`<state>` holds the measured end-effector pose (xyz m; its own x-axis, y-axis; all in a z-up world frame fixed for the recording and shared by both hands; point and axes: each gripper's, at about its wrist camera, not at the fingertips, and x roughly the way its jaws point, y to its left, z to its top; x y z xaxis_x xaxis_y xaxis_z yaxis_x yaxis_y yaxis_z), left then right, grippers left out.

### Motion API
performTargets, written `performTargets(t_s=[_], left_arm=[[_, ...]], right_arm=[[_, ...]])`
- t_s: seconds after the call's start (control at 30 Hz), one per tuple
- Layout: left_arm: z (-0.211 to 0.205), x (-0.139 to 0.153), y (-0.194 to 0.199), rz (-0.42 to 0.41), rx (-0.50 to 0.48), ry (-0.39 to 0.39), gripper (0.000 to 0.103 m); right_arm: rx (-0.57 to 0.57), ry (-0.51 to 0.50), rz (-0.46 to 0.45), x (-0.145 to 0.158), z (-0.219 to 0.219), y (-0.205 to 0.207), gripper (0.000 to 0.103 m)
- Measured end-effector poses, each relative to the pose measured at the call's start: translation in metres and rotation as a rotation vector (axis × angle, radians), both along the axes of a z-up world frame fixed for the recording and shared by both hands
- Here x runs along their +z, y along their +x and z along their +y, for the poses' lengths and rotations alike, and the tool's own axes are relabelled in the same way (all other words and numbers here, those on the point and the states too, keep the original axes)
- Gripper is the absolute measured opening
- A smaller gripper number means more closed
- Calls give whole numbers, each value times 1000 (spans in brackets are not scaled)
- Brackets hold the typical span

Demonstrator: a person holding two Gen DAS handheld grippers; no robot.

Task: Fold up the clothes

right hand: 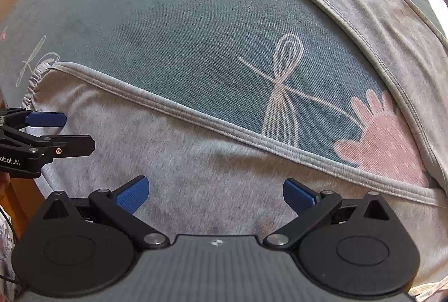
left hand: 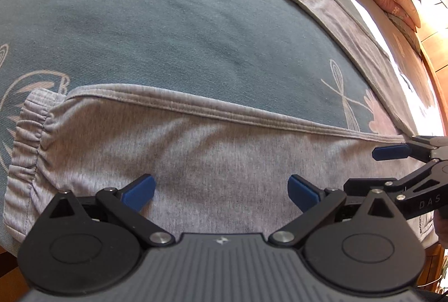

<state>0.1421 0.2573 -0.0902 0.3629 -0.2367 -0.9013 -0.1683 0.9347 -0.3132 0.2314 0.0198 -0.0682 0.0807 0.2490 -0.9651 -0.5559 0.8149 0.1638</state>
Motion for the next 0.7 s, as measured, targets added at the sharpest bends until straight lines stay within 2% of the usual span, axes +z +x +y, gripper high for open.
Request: performTargets(t_s=[0.07,0.17,0.27,0.33,0.37,0.43,0.53,0.7], left_arm=[[-4,1,1,10,-14,29,102],[-5,1,0,16,19,46,102],[-1,5,-1,31,69,91,102],[4,12,-4,38,113,135,102],[4,16,-5,35,111,131,102],[-6,21,-3,39,73,117,102],[-30,25,1,51,-18,84,102],[-82,23,12,43,-161,51,102]], right_arm=[[-3,18,16,-9,-3,2,103],[-20,46,12,-13,-7,4,103],[-29,68,3,-11,-4,1,103],[-19,117,23,-5,-3,-3,103],[-5,139,29,-1,-3,-7,103],[36,159,31,5,-6,-16,103],[81,110,-6,6,-20,-28,103],[31,12,-50,4,-77,-33,103]])
